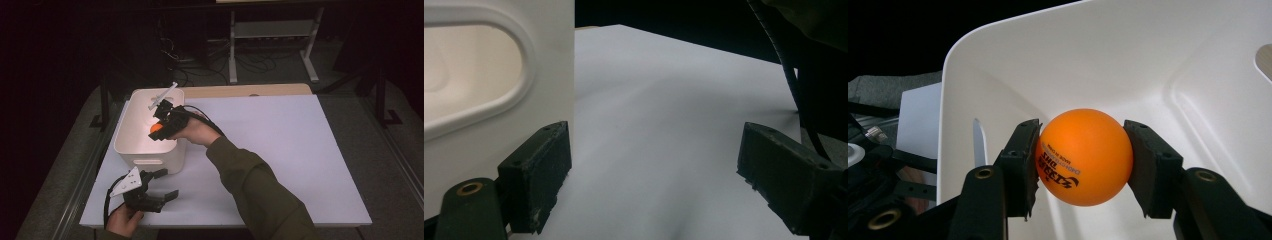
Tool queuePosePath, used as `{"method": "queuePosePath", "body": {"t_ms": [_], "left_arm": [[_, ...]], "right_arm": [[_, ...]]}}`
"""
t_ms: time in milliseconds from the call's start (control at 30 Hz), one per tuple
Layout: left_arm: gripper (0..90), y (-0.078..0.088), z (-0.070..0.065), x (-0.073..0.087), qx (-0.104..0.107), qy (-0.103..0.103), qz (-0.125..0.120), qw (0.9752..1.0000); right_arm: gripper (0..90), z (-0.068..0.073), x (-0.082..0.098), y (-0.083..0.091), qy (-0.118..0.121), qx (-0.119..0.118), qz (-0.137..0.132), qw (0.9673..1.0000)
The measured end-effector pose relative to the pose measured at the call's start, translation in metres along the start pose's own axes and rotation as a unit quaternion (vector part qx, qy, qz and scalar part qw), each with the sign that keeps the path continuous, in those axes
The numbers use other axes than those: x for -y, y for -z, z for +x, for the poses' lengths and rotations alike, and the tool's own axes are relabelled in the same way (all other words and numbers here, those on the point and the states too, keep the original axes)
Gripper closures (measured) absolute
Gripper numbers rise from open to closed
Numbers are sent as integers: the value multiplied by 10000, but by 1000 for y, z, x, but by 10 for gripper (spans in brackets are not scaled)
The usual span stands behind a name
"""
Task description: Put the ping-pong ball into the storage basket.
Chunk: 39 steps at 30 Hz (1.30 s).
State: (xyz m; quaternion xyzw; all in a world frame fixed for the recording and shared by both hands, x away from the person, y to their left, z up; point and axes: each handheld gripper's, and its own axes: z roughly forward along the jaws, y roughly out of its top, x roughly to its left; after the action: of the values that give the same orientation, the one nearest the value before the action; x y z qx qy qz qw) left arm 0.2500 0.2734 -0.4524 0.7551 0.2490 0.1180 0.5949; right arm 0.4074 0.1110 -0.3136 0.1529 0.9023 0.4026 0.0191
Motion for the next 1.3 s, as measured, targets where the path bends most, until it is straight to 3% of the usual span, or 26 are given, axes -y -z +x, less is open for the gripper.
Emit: {"method": "queuePosePath", "body": {"t_ms": [600,933,1300], "left_arm": [[139,0,0,0,3,8,-9,10000],[139,0,0,0,6,28,-9,10000],[139,0,0,0,-9,11,-1,10000]], "right_arm": [[338,2,-1,1,-19,38,-33,10000],[135,-1,0,11,-132,171,-241,9995],[126,-8,7,32,-202,351,-433,9982]]}}
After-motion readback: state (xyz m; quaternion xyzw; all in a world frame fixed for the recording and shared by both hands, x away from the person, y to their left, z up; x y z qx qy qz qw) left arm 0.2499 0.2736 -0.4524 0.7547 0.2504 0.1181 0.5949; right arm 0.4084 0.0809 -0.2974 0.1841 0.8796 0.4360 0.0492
